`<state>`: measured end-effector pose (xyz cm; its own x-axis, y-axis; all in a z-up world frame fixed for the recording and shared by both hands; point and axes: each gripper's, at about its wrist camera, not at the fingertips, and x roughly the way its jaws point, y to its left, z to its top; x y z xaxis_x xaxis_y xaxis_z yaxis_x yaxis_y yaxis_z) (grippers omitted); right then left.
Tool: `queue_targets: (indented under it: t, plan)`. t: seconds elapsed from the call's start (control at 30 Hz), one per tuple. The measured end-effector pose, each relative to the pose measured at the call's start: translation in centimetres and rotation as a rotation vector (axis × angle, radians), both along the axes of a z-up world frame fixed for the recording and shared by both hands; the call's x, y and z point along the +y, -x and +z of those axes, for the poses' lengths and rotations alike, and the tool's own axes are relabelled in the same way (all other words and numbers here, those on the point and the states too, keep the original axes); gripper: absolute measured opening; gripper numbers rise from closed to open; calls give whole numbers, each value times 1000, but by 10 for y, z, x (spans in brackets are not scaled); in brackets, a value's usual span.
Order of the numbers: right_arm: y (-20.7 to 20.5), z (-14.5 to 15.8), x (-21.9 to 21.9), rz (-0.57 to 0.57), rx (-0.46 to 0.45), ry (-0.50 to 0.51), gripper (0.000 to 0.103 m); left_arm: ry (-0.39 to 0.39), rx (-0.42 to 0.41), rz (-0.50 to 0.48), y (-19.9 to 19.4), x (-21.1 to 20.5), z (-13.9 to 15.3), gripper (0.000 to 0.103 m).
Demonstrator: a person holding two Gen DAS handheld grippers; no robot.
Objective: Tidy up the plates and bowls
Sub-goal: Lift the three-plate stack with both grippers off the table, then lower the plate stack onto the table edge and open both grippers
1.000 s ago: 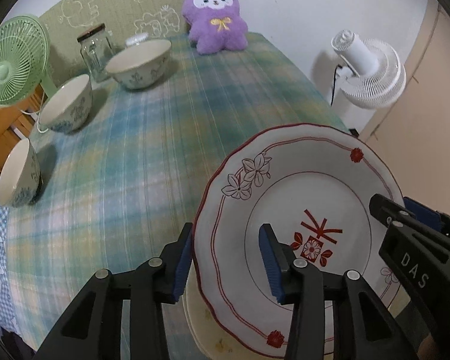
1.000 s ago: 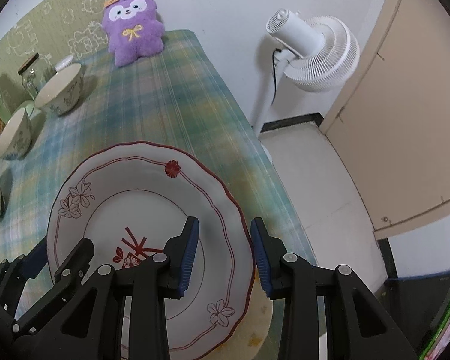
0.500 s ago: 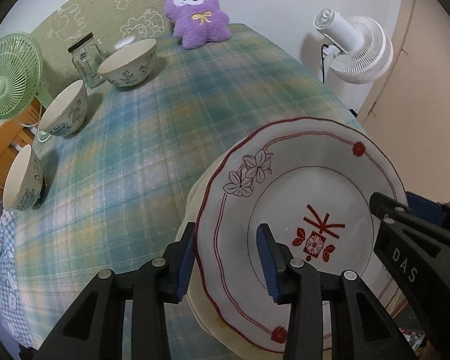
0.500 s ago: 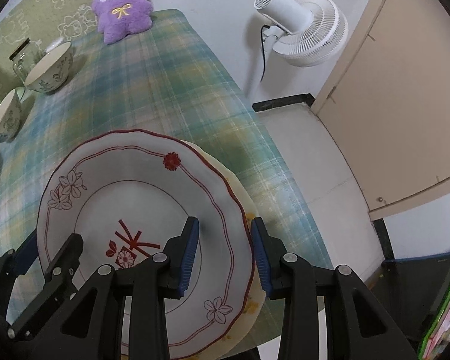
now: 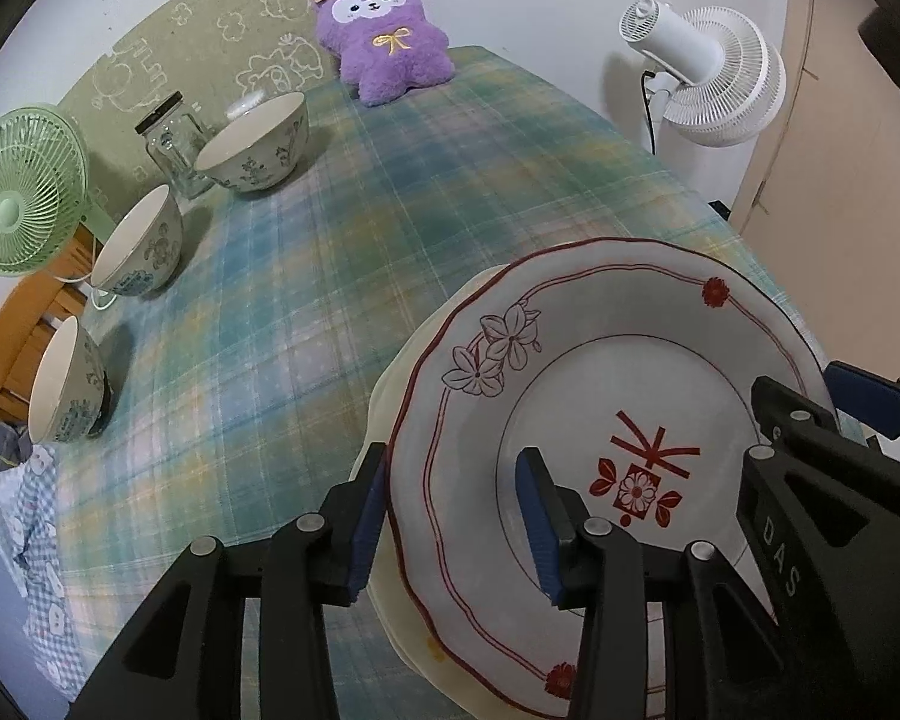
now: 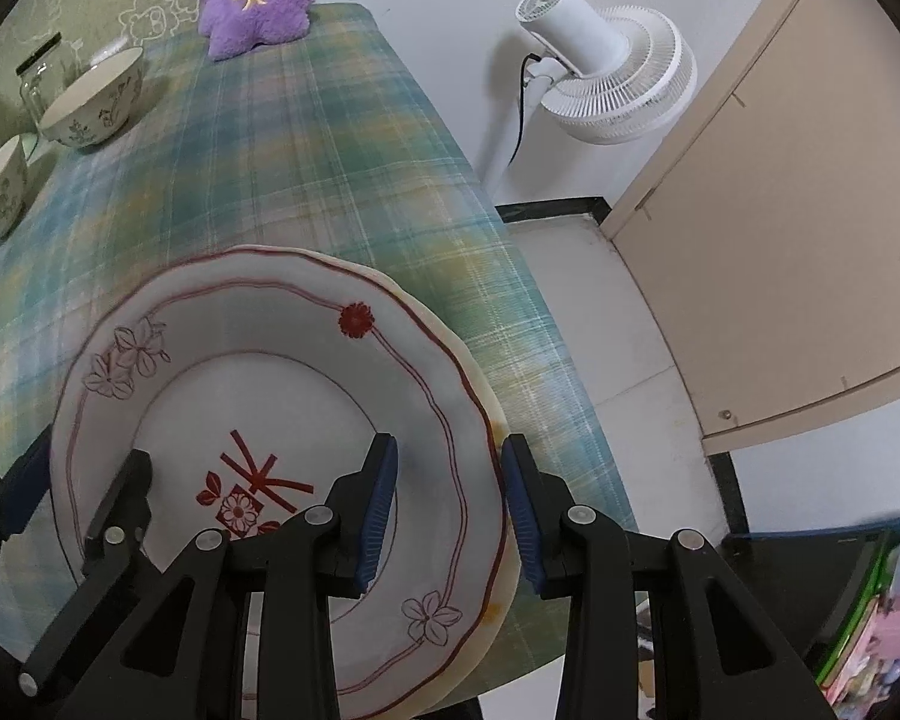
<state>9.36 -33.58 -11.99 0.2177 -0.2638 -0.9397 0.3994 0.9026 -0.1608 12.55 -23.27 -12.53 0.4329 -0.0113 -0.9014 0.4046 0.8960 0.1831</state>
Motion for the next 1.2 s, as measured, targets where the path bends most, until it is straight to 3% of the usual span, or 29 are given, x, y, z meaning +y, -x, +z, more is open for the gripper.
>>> queue_targets:
  t: [0.3, 0.47, 0.77, 1.03, 1.2]
  plan:
    - [-3, 0, -2, 19, -2, -29, 42, 21, 45, -24, -1, -3, -2, 70]
    - [1, 8, 0, 30, -36, -62, 64, 72, 87, -14, 0, 4, 4, 80]
    - [-7, 56, 12, 164, -165, -123, 67, 177, 15, 127, -8, 34, 55, 81]
    - [-29, 89, 52, 299, -231, -145, 67, 159, -64, 244, -15, 73, 86, 83]
    - [-39, 103, 91, 333, -264, -143, 67, 187, -75, 266, -22, 114, 99, 82]
